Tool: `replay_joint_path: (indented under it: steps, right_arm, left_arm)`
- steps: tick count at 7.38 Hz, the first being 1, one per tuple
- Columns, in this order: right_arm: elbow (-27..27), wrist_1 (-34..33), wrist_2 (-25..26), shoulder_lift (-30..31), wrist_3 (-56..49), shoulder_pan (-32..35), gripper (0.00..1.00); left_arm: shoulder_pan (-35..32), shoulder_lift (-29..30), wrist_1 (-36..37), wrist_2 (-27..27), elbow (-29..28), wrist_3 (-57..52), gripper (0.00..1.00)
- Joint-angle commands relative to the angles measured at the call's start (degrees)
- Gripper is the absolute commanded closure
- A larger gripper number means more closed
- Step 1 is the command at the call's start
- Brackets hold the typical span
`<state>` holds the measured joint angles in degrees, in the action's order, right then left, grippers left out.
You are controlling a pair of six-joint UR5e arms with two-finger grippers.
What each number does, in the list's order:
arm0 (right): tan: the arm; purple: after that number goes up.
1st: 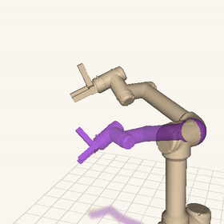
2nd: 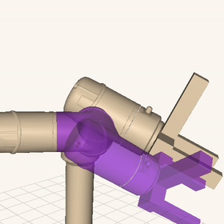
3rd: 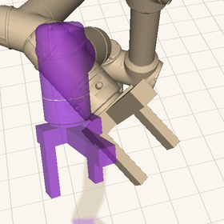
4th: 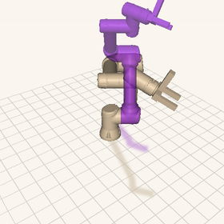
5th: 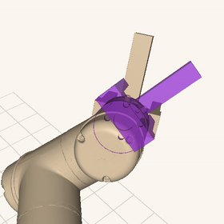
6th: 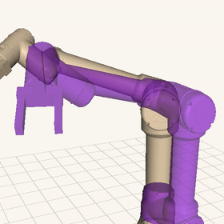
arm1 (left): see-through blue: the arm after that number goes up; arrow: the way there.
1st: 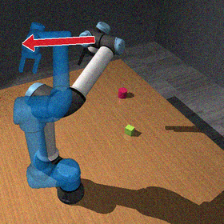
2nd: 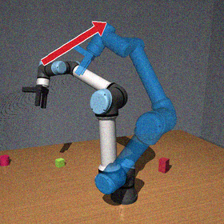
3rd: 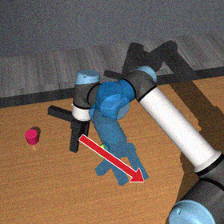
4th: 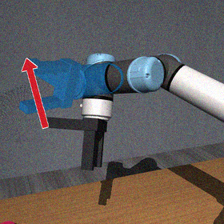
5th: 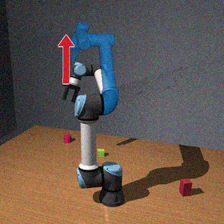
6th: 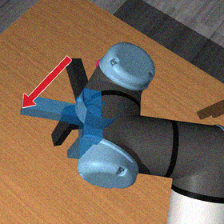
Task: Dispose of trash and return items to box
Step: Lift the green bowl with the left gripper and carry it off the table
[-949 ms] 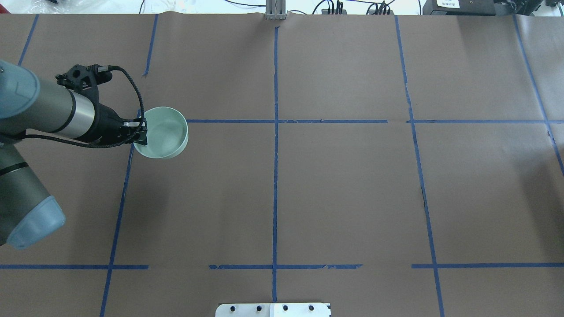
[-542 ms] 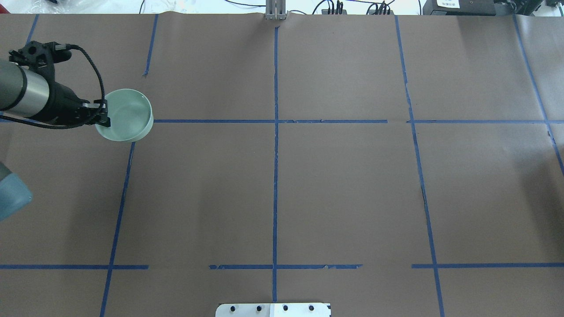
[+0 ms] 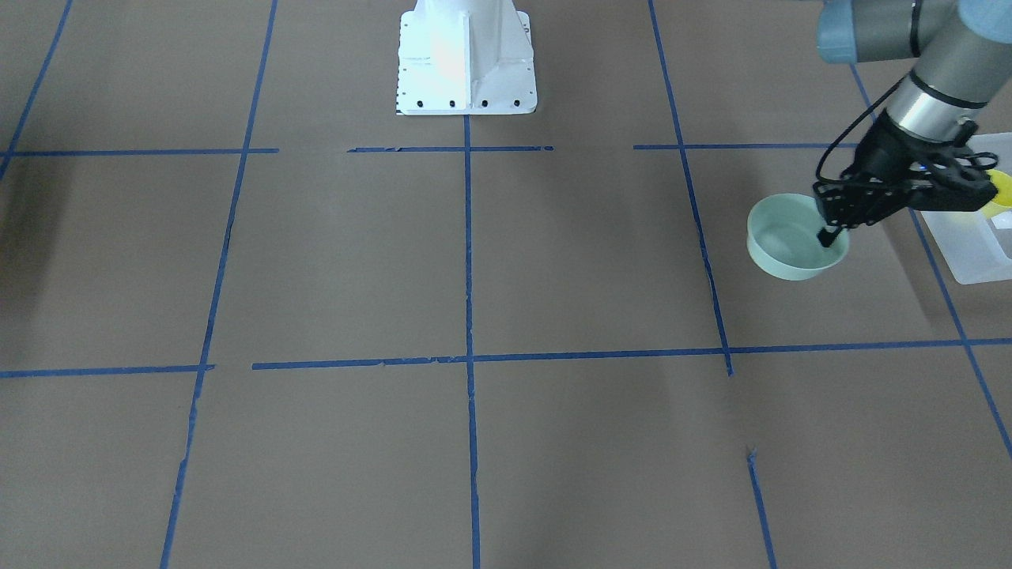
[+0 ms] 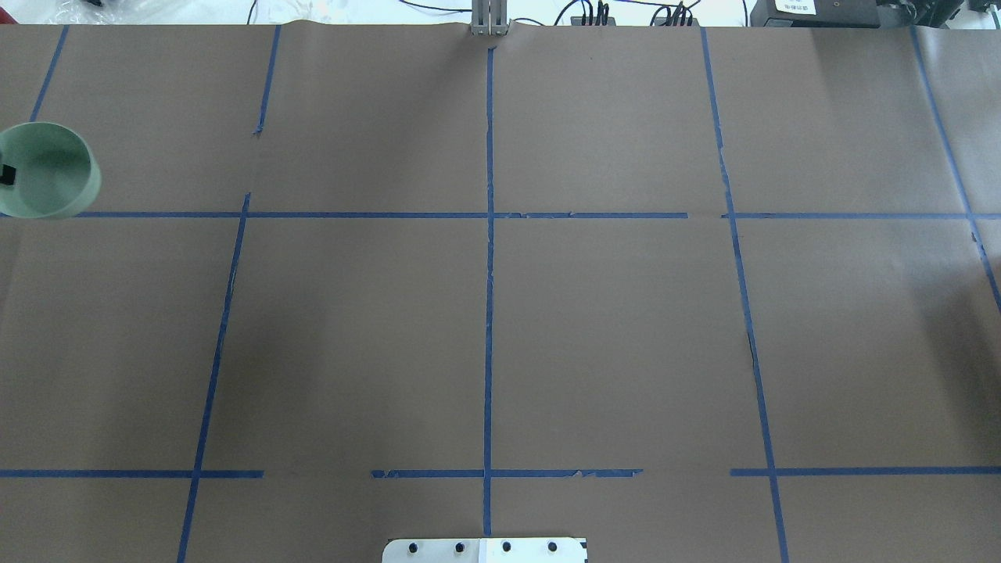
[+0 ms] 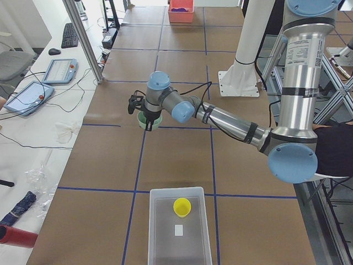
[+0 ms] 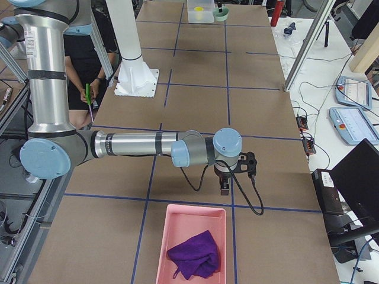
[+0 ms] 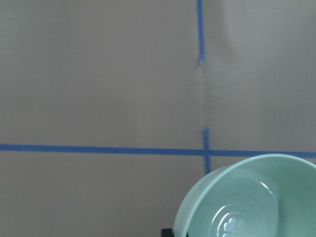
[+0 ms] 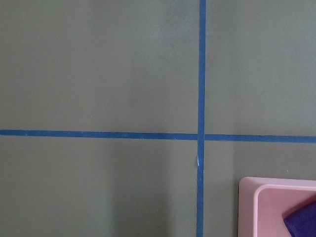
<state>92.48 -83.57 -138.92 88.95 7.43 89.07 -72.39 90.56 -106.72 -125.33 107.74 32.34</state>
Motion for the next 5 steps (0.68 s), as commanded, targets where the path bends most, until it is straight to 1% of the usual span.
replay_joint_path:
  steps: [1, 3, 5]
  right_arm:
    - [-0.02, 0.16, -0.03, 0.17, -0.05, -0.04, 0.00]
    - [-0.02, 0.16, 0.32, 0.17, -0.40, -0.39, 0.00]
    - [0.07, 0.16, 0.41, 0.17, -0.22, -0.83, 0.00]
  left_arm:
    - [-10.00, -1.61, 0.02, -0.36, -8.03, -18.20, 1.00]
    - [-17.31, -1.62, -0.16, 0.43, -14.89, -28.61, 1.00]
    - [-23.38, -1.53, -0.68, 7.43, -20.96, -39.67, 1.00]
